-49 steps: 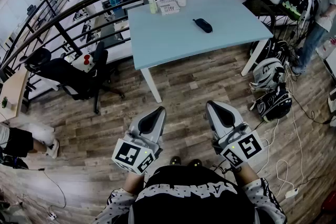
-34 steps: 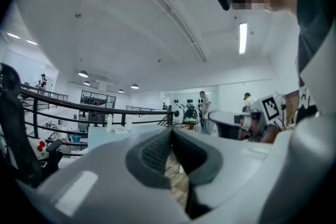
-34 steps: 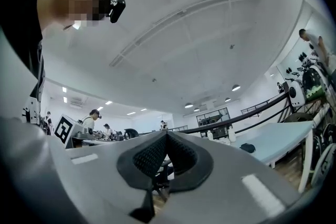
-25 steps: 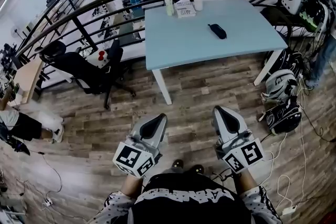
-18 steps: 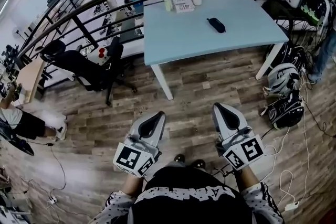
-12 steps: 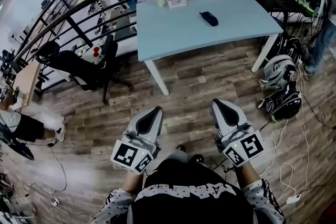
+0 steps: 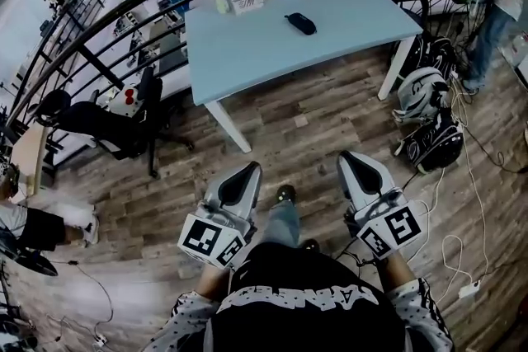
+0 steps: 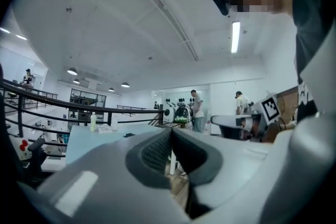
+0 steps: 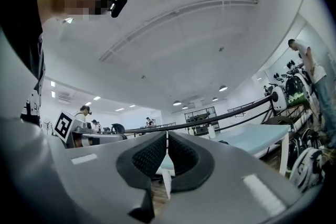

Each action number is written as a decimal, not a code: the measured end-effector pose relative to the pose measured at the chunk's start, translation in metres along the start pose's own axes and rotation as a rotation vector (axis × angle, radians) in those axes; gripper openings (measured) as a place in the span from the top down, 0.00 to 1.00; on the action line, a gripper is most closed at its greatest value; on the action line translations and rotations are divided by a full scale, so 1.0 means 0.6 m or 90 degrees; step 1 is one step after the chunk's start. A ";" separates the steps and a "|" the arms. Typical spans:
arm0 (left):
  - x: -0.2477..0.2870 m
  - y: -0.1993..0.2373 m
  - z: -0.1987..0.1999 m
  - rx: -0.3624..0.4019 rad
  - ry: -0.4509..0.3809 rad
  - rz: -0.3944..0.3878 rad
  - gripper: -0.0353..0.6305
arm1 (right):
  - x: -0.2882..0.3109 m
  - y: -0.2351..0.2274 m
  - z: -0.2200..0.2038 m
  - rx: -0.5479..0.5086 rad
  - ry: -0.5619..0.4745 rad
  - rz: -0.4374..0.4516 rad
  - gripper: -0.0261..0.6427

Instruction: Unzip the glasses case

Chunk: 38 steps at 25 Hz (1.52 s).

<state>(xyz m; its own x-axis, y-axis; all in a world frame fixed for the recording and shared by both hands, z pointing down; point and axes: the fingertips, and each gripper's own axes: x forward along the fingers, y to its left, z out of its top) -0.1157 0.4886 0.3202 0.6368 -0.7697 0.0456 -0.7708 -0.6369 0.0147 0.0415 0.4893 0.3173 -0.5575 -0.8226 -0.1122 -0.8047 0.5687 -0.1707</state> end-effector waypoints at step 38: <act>0.383 0.391 -0.022 -0.075 -0.003 -0.081 0.95 | 0.420 -0.265 0.007 -0.053 0.055 -0.137 0.91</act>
<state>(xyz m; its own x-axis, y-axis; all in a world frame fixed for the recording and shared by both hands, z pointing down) -0.1501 0.1630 0.3472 0.7296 -0.6831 0.0319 -0.6803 -0.7201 0.1366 0.0298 0.1917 0.3119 -0.3845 -0.9231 0.0022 -0.9186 0.3823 -0.1004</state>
